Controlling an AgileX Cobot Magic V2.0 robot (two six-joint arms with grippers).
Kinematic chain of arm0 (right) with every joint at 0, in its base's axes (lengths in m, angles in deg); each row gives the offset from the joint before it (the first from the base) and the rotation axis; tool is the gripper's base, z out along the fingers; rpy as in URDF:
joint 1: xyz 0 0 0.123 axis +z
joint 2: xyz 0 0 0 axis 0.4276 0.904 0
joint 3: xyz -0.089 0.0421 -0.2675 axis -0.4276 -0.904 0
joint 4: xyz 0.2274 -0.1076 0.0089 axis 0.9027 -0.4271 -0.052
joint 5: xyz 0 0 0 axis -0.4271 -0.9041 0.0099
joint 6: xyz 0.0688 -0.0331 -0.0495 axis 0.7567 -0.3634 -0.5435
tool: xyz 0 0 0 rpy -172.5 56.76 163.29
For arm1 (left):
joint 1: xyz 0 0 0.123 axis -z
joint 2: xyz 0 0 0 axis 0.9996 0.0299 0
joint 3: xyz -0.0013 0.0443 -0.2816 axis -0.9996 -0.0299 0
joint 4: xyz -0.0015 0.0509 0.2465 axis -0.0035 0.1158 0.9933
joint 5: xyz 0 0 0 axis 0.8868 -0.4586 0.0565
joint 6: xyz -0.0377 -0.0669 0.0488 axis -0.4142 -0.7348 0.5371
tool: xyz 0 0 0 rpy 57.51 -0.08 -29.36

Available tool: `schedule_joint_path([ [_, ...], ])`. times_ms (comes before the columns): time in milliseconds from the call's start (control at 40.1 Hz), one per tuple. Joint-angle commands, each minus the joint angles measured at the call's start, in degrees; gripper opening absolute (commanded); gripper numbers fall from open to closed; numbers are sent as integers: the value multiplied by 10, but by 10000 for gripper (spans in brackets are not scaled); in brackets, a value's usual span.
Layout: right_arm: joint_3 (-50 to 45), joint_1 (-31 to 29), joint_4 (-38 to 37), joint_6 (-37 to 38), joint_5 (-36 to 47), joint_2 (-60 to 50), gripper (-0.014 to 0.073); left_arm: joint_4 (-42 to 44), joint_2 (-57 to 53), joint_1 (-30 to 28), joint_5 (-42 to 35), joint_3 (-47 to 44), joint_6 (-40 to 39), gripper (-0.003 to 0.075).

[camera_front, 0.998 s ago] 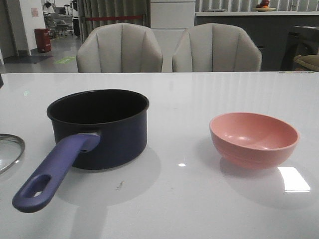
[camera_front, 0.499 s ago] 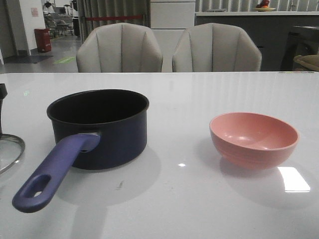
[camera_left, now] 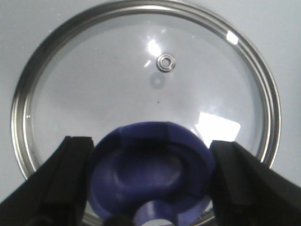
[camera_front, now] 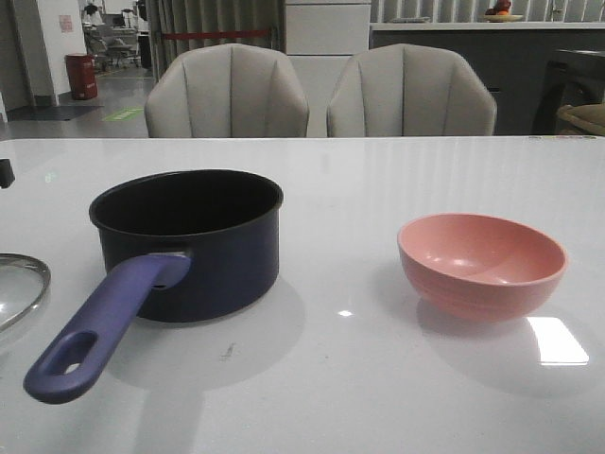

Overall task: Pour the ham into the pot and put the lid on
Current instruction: 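Grasp the glass lid knob with the left gripper and lift it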

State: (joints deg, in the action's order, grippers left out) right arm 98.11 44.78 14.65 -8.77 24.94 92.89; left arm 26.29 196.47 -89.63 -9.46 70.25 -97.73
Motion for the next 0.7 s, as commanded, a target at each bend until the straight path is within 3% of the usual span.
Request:
schedule_joint_path([
  [0, 15, 1, 1, -2, 50, 3, 160, -4, -25, 0, -1, 14, -2, 211],
  [674, 15, 1, 1, -2, 50, 3, 160, -2, -56, 0, 35, 68, 21, 206],
])
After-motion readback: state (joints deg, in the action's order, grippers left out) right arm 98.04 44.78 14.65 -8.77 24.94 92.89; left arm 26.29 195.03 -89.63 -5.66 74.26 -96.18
